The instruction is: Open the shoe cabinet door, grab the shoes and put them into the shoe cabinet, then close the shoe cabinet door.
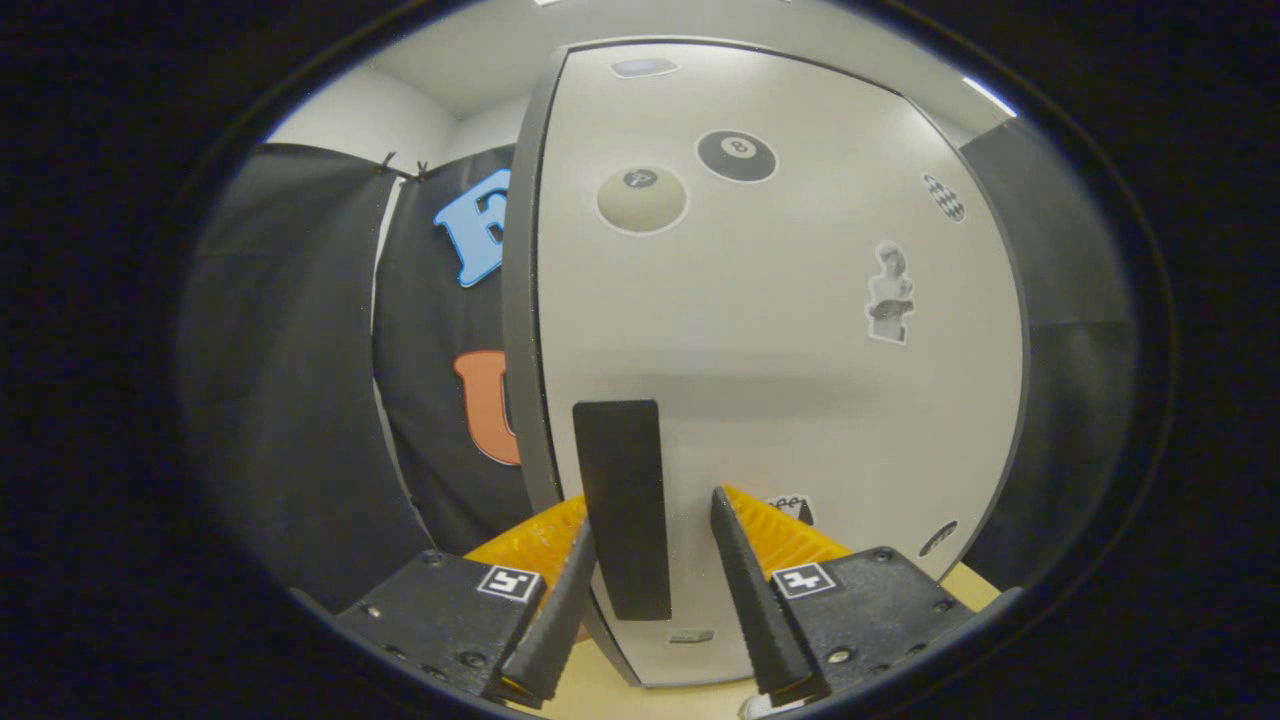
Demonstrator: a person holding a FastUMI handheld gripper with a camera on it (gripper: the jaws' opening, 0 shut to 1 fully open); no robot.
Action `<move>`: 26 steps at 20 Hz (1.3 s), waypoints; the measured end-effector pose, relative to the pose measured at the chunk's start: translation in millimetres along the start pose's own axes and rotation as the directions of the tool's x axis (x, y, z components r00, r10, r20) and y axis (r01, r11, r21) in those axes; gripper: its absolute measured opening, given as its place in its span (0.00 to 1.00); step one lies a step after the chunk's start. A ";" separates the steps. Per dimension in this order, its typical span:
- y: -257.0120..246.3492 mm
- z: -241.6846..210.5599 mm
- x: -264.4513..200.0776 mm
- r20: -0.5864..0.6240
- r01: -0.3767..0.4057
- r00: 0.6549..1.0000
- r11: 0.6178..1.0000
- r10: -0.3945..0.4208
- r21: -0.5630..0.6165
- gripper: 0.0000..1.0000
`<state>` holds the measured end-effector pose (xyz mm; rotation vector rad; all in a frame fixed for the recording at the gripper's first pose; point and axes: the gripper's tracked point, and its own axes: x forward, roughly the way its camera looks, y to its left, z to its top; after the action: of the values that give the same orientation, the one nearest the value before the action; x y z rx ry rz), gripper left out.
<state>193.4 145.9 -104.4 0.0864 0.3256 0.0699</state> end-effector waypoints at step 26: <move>-15.9 0.3 -85.9 -0.009 -0.196 0.981 0.977 0.196 -0.083 0.25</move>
<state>113.2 123.0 -78.5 0.0356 0.3138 0.2789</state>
